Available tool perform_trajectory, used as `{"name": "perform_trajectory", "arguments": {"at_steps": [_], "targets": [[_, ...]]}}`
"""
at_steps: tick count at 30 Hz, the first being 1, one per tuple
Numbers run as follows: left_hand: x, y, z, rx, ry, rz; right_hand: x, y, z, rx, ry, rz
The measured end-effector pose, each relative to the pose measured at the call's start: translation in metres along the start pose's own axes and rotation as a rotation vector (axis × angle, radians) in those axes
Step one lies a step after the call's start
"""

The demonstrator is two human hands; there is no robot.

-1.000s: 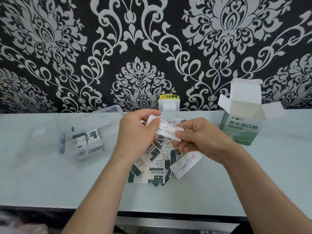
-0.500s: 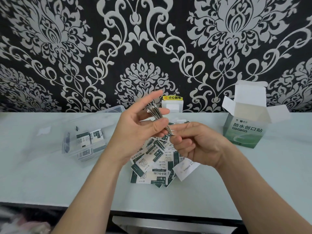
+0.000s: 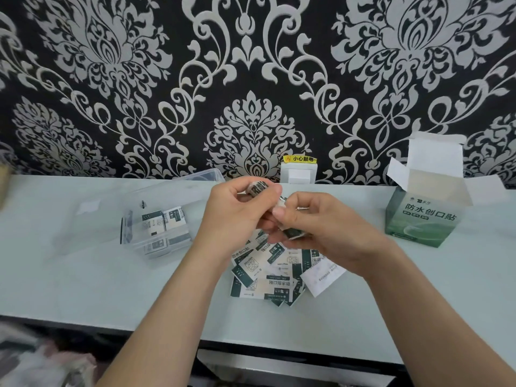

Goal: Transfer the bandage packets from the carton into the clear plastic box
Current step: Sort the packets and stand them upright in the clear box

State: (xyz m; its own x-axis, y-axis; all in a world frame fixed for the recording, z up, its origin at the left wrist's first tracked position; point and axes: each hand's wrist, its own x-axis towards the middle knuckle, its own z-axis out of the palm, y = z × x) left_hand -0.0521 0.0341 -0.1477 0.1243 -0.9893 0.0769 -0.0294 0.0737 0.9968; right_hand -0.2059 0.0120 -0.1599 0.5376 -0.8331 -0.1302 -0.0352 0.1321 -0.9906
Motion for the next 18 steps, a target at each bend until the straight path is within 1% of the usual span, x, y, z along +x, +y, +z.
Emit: {"name": "perform_trajectory", "arguments": {"at_steps": [3,5,7,10,11,13,15,16,18], "targets": [[0.000,0.002,-0.002,-0.013,0.045,-0.048,0.004,0.000,0.004,0.046,-0.007,-0.010],[0.001,0.002,-0.007,-0.022,0.049,-0.038,0.004,-0.002,0.002,0.121,-0.053,0.023],[0.001,0.003,-0.015,-0.033,-0.010,0.002,0.003,-0.002,0.002,0.243,-0.132,0.064],[0.000,0.006,-0.026,-0.106,-0.150,0.026,0.003,-0.003,0.003,0.418,-0.256,0.103],[0.000,0.007,-0.029,-0.122,-0.165,0.020,0.003,-0.003,0.003,0.458,-0.289,0.109],[0.000,0.007,-0.029,-0.132,-0.142,0.006,0.002,-0.004,0.005,0.486,-0.311,0.112],[0.000,0.007,-0.031,-0.100,-0.081,0.014,0.002,-0.007,0.008,0.419,-0.273,0.112],[0.000,0.007,-0.032,-0.064,-0.046,0.028,0.001,-0.008,0.009,0.355,-0.228,0.103],[0.002,0.008,-0.036,0.028,0.040,0.061,0.002,-0.011,0.013,0.171,-0.041,0.023]]}}
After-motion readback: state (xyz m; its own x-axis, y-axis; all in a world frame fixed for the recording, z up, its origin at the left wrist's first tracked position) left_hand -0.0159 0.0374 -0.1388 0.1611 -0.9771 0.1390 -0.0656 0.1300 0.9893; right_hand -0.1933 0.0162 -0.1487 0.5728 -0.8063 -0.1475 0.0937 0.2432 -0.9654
